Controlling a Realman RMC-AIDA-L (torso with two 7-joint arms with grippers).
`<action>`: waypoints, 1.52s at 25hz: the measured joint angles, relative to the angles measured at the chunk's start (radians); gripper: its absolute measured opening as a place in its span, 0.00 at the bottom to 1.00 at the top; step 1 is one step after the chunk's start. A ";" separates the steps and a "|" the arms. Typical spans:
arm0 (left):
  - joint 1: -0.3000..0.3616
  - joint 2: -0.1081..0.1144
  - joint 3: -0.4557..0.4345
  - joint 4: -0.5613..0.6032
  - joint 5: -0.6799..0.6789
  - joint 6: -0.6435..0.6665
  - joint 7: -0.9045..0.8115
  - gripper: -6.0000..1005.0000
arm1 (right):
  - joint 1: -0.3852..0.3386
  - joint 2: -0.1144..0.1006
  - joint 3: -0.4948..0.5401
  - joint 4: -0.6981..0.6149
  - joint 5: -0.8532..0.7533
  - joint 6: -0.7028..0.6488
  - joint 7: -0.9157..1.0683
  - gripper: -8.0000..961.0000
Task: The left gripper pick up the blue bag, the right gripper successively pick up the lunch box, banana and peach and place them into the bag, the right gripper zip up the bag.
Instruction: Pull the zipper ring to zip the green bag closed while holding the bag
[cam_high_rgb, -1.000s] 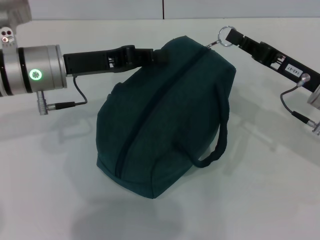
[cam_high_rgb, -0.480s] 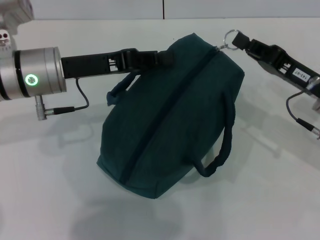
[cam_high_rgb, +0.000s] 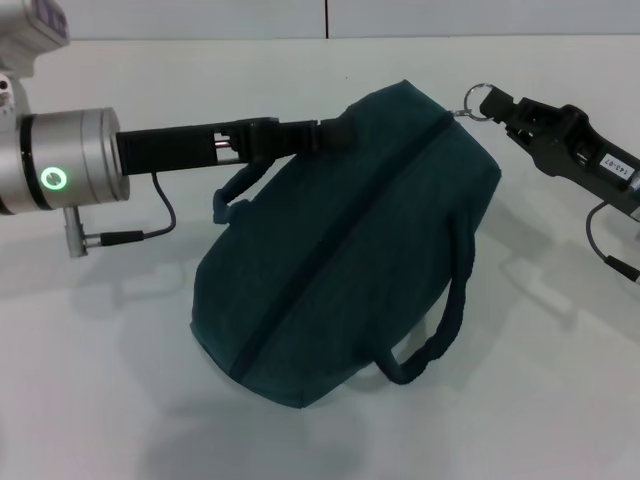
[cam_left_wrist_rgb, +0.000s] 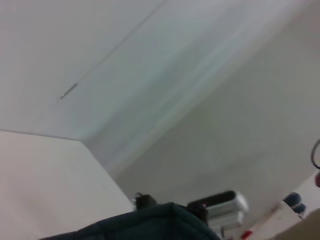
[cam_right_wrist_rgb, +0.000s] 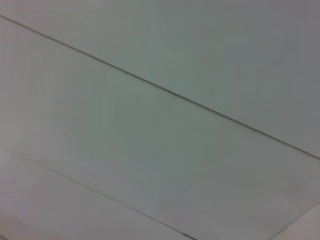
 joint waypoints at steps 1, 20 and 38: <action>0.001 -0.001 0.000 0.000 0.000 0.011 0.004 0.07 | -0.001 0.000 0.000 0.000 0.000 0.001 0.002 0.02; 0.014 -0.004 0.000 -0.039 -0.071 -0.031 0.061 0.09 | 0.003 0.002 -0.004 0.015 -0.003 0.041 -0.016 0.02; -0.137 -0.011 0.084 -0.188 -0.124 -0.370 0.125 0.10 | -0.079 -0.039 0.114 0.015 -0.001 0.051 -0.101 0.58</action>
